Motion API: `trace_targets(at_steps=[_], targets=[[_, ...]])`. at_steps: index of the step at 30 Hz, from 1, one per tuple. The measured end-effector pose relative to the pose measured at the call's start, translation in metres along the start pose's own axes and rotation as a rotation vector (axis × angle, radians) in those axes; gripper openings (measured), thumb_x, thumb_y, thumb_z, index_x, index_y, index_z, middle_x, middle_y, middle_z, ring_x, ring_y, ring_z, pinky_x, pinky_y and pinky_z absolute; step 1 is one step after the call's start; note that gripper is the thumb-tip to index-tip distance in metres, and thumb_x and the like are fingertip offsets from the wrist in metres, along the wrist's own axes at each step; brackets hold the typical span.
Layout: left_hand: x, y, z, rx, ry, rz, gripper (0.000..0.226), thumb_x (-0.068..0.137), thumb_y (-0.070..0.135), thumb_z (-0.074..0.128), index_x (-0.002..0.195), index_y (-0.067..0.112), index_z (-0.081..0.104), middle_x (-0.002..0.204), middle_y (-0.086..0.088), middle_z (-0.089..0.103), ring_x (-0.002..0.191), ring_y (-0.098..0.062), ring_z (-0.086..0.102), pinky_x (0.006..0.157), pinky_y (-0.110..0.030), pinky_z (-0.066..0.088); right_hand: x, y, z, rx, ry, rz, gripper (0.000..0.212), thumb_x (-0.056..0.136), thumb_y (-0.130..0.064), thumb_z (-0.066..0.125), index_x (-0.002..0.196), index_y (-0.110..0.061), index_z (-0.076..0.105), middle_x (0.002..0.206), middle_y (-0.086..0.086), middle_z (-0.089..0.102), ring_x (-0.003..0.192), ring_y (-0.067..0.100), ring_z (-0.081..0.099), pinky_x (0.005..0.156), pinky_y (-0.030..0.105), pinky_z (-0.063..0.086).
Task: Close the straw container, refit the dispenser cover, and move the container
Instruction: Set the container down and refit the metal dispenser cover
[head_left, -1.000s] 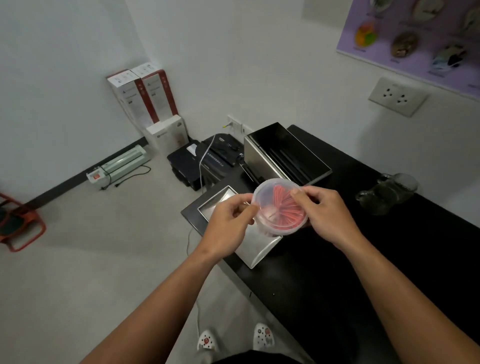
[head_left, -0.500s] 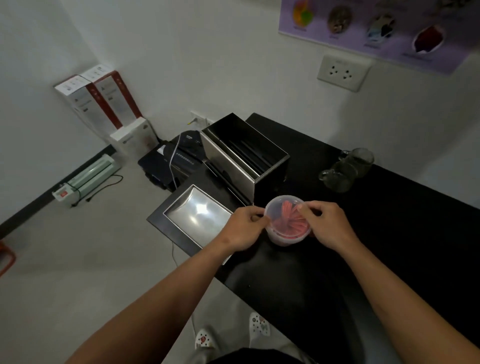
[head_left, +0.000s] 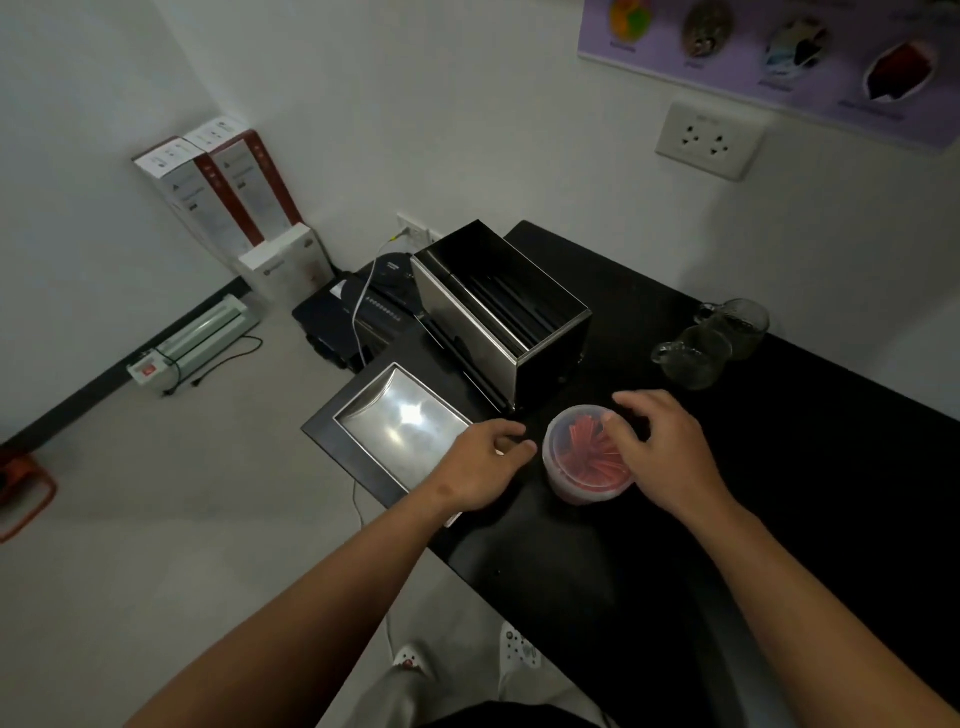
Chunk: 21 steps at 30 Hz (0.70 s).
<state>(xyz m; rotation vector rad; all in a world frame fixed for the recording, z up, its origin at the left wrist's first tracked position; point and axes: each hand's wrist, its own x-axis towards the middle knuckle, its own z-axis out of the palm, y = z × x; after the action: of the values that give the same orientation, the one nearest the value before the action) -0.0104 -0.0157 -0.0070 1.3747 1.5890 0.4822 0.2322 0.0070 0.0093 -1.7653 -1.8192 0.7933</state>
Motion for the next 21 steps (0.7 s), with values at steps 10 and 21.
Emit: trace_targets(at_steps=[10,21], targets=[[-0.02,-0.065,-0.085,-0.065,0.298,-0.137,0.039,0.101,0.033,0.067,0.136,0.016,0.069,0.125,-0.002,0.071,0.111,-0.02,0.07,0.088,-0.026,0.051,-0.013,-0.093,0.045,0.283,-0.208,-0.196,0.043,0.096,-0.043,0.065,0.136,-0.027,0.065,0.123,-0.022,0.062,0.114,-0.009,0.058,0.085,0.007,0.047],[0.008,-0.129,-0.122,-0.32,0.422,-0.502,0.06,0.091,0.035,0.077,0.132,0.01,0.041,0.116,-0.019,0.065,0.098,-0.034,0.07,0.076,-0.046,0.066,0.031,-0.114,0.149,-0.05,-0.454,-0.075,0.067,0.101,-0.039,0.06,0.158,-0.01,0.04,0.164,0.008,0.041,0.15,0.024,0.038,0.118,0.035,0.032]])
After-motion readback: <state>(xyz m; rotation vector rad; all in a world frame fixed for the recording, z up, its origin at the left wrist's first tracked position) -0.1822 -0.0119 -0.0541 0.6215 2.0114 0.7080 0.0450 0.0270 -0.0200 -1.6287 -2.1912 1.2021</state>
